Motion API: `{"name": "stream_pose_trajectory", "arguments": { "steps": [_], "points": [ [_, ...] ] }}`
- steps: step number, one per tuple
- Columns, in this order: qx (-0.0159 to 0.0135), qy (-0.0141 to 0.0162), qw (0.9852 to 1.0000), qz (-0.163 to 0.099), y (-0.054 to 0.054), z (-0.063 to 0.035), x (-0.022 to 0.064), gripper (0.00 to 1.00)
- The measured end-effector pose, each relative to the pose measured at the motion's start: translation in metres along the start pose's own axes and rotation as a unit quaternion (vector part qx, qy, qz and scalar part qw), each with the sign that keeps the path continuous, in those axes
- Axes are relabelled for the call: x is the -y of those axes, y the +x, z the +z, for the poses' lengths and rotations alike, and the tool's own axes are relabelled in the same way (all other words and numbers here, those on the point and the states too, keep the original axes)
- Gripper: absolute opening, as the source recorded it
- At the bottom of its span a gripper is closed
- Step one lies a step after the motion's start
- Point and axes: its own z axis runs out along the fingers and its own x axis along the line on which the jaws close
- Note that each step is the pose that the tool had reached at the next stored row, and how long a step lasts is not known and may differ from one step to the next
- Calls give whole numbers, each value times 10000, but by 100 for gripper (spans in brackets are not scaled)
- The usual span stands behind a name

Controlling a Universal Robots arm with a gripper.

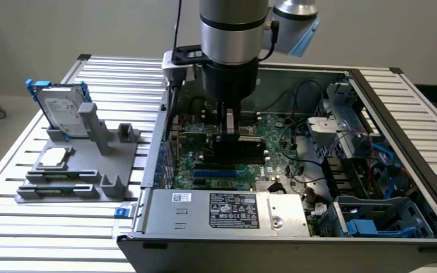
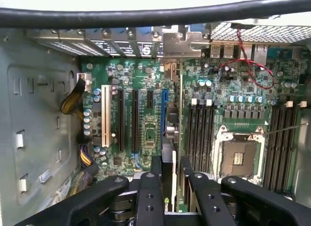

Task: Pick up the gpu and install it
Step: 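Insert the gpu into the slot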

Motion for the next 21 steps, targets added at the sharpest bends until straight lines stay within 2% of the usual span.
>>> {"name": "stream_pose_trajectory", "arguments": {
  "steps": [5, 6, 13, 21],
  "points": [
    [107, 32, 9999, 22, 30, 13, -3, 26],
    [117, 44, 9999, 36, 30, 19, -8, 26],
    [116, 53, 9999, 41, 40, 36, -80, 26],
    [115, 57, 9999, 76, 71, 65, -90, 26]
  ]
}}
